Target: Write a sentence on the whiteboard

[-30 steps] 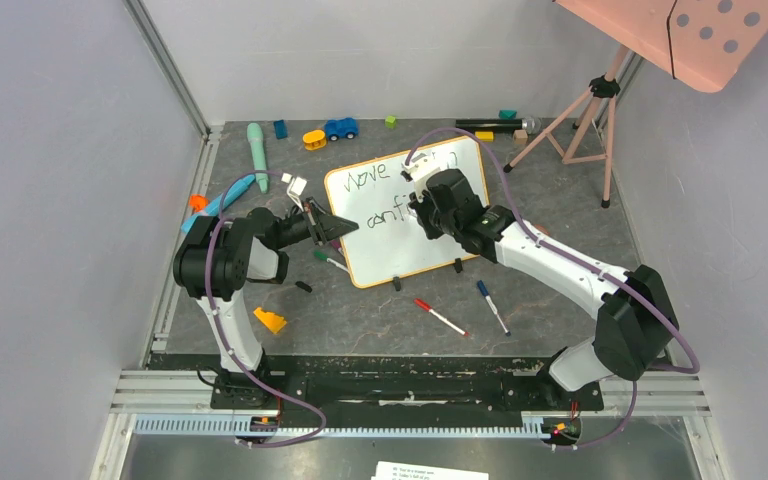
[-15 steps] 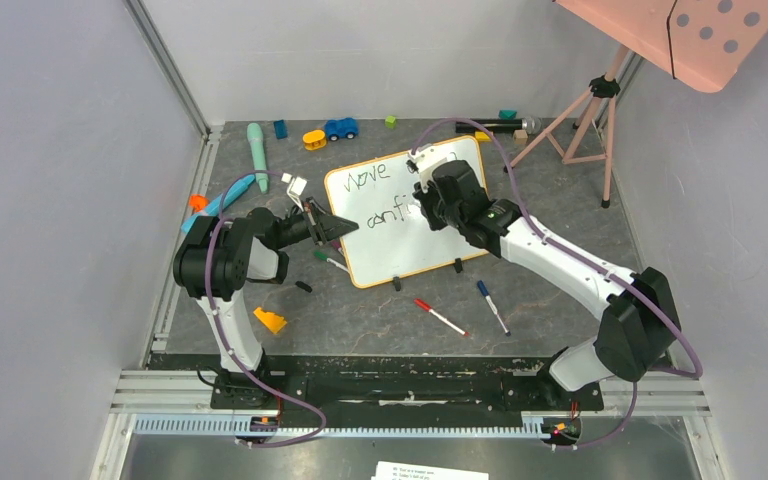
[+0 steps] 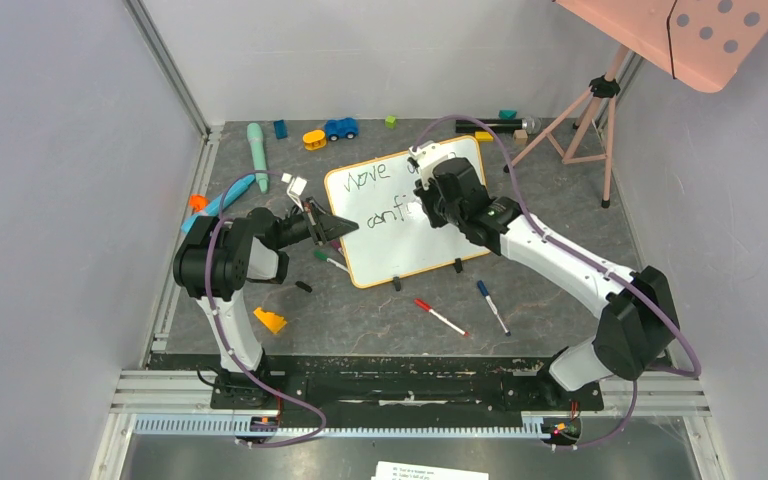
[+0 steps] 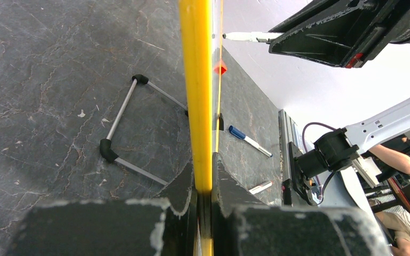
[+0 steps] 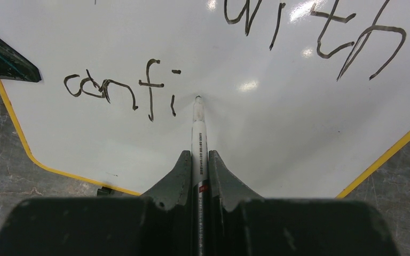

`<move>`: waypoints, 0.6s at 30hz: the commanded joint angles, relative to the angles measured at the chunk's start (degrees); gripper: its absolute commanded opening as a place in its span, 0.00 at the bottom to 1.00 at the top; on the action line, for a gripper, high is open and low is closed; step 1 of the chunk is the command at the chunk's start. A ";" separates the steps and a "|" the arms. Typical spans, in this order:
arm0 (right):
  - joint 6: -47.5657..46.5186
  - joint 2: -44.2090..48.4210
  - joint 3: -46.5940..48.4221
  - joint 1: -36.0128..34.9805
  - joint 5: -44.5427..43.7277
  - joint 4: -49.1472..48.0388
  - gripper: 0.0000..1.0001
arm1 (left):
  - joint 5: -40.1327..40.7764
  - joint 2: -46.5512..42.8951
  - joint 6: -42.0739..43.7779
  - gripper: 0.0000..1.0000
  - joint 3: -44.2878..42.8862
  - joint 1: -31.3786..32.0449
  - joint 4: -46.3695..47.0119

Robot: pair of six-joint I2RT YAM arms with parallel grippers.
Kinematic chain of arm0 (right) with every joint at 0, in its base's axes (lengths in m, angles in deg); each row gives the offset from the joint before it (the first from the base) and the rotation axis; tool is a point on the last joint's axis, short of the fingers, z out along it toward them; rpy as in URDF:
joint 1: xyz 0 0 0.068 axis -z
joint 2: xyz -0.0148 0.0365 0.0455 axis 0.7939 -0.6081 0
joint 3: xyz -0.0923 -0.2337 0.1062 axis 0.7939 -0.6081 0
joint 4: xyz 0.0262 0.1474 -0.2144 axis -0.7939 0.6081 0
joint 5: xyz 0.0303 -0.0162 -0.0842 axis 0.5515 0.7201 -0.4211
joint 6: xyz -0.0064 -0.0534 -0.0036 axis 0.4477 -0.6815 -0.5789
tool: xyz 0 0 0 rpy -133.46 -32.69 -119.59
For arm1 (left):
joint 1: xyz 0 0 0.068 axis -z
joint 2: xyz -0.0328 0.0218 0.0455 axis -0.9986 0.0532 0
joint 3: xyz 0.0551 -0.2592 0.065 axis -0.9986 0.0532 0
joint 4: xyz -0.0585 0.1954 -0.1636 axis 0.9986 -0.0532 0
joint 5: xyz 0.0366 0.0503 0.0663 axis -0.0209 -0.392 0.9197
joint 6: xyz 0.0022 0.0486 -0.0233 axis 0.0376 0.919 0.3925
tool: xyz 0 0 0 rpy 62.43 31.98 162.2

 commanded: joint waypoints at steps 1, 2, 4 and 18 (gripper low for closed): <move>0.23 -0.88 3.34 0.29 -1.64 -0.75 0.00 | 2.63 0.93 10.59 0.02 0.14 -0.23 2.91; 0.23 -1.04 3.43 0.39 -1.96 -0.73 0.00 | 2.69 0.95 10.65 0.02 0.18 -0.21 2.91; 0.27 -1.40 3.60 0.45 -2.30 -0.48 0.00 | 2.66 0.95 10.64 0.02 0.14 -0.23 2.91; -0.22 -3.72 5.28 0.52 -0.51 -0.41 0.00 | 2.69 1.10 10.55 0.02 0.02 -0.22 2.92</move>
